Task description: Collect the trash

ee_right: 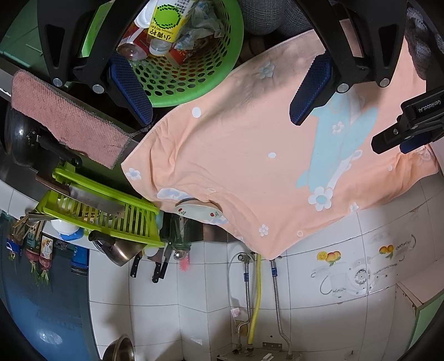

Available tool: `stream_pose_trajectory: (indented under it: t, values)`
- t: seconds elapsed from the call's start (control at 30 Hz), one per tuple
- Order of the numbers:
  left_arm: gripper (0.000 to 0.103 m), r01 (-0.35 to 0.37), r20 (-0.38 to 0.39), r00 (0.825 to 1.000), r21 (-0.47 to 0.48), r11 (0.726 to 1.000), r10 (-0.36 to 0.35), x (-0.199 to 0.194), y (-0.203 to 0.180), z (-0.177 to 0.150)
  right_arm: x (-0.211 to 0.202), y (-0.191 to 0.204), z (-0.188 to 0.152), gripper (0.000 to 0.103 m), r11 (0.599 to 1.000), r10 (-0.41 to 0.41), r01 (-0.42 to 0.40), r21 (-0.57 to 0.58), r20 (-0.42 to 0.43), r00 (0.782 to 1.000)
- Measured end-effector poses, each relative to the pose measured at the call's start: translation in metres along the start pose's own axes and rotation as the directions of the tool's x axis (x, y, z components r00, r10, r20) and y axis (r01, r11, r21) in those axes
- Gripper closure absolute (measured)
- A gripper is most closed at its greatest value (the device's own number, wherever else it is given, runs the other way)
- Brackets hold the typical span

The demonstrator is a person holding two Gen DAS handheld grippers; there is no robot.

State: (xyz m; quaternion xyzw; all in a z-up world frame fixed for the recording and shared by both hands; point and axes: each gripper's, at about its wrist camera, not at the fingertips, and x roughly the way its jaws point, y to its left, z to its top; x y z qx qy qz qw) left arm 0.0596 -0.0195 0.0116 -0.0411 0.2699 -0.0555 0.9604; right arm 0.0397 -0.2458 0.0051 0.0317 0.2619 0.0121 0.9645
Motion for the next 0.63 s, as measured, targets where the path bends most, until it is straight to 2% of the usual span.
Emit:
stream_pose_trajectory:
  t: [0.63]
  values:
    - [0.005, -0.011, -0.011, 1.0, -0.013, 1.0, 0.011, 0.0019, 0.0021, -0.0013, 0.001, 0.0053, -0.0034, 0.007, 1.0, 0.005, -0.005, 0.0, -0.007, 1.0]
